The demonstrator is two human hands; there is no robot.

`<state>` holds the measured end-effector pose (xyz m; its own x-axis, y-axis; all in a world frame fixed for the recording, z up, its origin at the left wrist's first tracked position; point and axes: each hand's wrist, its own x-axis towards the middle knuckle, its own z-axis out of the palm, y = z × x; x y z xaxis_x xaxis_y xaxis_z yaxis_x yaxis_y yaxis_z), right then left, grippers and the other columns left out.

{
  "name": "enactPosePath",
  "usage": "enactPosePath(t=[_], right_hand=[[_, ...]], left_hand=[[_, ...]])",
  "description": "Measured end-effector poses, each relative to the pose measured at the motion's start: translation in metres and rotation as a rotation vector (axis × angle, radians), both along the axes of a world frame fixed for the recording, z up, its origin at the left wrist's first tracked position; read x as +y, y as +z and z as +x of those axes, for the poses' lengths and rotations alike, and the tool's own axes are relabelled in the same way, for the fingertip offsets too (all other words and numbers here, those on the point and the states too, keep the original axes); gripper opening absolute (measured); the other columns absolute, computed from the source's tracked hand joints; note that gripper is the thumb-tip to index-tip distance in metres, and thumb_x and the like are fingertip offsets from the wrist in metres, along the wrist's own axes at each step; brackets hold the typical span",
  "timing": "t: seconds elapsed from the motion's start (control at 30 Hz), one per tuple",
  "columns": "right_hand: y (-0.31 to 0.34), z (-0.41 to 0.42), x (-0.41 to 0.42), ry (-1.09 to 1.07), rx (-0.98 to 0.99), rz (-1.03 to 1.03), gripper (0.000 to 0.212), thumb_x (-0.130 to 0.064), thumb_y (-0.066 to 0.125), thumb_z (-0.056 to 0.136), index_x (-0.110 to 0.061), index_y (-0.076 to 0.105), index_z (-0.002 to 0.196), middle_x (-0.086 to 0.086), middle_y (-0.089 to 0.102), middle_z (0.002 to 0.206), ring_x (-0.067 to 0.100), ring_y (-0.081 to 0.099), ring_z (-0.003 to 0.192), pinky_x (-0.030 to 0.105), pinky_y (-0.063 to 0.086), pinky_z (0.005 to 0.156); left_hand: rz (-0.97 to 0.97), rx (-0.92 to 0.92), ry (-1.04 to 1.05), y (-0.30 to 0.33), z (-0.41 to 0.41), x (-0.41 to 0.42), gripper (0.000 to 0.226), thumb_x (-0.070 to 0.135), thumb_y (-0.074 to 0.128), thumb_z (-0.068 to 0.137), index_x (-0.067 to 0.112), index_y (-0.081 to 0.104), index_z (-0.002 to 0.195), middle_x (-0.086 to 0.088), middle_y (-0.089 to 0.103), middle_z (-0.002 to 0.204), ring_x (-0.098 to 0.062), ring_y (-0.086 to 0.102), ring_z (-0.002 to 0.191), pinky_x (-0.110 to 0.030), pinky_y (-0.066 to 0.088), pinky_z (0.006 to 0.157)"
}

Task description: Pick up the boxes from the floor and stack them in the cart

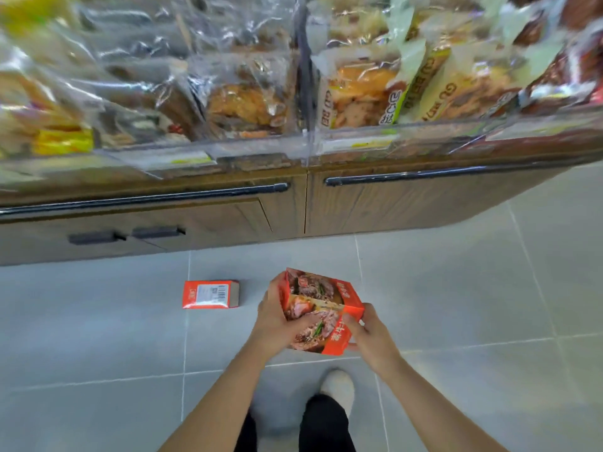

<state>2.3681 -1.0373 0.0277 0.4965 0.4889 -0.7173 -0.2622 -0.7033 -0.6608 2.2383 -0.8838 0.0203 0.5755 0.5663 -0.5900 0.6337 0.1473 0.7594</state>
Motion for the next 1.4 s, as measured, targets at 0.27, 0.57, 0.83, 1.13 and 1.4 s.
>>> enactPosePath(t=[0.27,0.57,0.83,1.13,1.4], right_hand=[[0.011,-0.065,0.073,0.29,0.047,-0.076,0.027,-0.041,0.048,0.096,-0.025,0.046,0.118,0.002,0.061,0.116,0.016,0.062,0.098,0.038,0.052,0.085],[-0.004,-0.174,0.185,0.675,-0.213,-0.147,0.058,-0.033,0.059,0.091,-0.026,0.035,0.143,-0.002,0.04,0.145,0.015,0.05,0.122,0.024,0.041,0.097],[-0.063,-0.228,0.267,0.884,-0.336,-0.109,0.059,-0.025,0.069,0.085,-0.026,0.044,0.138,-0.002,0.045,0.14,0.015,0.044,0.128,0.026,0.035,0.104],[-0.242,-0.238,0.321,1.197,-0.705,-0.198,0.082,-0.033,0.081,0.069,-0.03,0.041,0.141,0.013,0.021,0.154,0.032,0.029,0.138,0.037,0.024,0.114],[-0.268,-0.239,0.344,1.389,-1.095,-0.314,0.063,-0.054,0.072,0.068,-0.032,0.051,0.123,0.007,0.045,0.121,0.032,0.051,0.103,0.041,0.04,0.084]], left_hand=[[0.172,0.018,0.093,0.021,-0.099,0.065,0.109,0.059,0.09,0.036,0.042,0.033,0.128,0.008,0.05,0.125,-0.011,0.051,0.117,-0.037,0.044,0.101],[0.48,0.337,0.053,0.022,-0.269,0.158,0.106,0.067,0.07,0.045,0.024,0.036,0.136,0.003,0.041,0.122,-0.02,0.039,0.115,-0.038,0.038,0.097],[0.539,0.461,0.073,-0.036,-0.38,0.194,0.107,0.077,0.066,0.047,0.025,0.036,0.136,0.004,0.044,0.117,-0.022,0.043,0.109,-0.039,0.039,0.094],[0.536,0.53,0.101,-0.186,-0.418,0.198,0.108,0.093,0.055,0.047,0.025,0.044,0.13,0.005,0.049,0.111,-0.022,0.048,0.101,-0.039,0.043,0.089],[0.516,0.555,0.135,-0.228,-0.424,0.2,0.102,0.087,0.06,0.049,0.023,0.045,0.127,0.002,0.051,0.107,-0.026,0.05,0.097,-0.04,0.043,0.084]])
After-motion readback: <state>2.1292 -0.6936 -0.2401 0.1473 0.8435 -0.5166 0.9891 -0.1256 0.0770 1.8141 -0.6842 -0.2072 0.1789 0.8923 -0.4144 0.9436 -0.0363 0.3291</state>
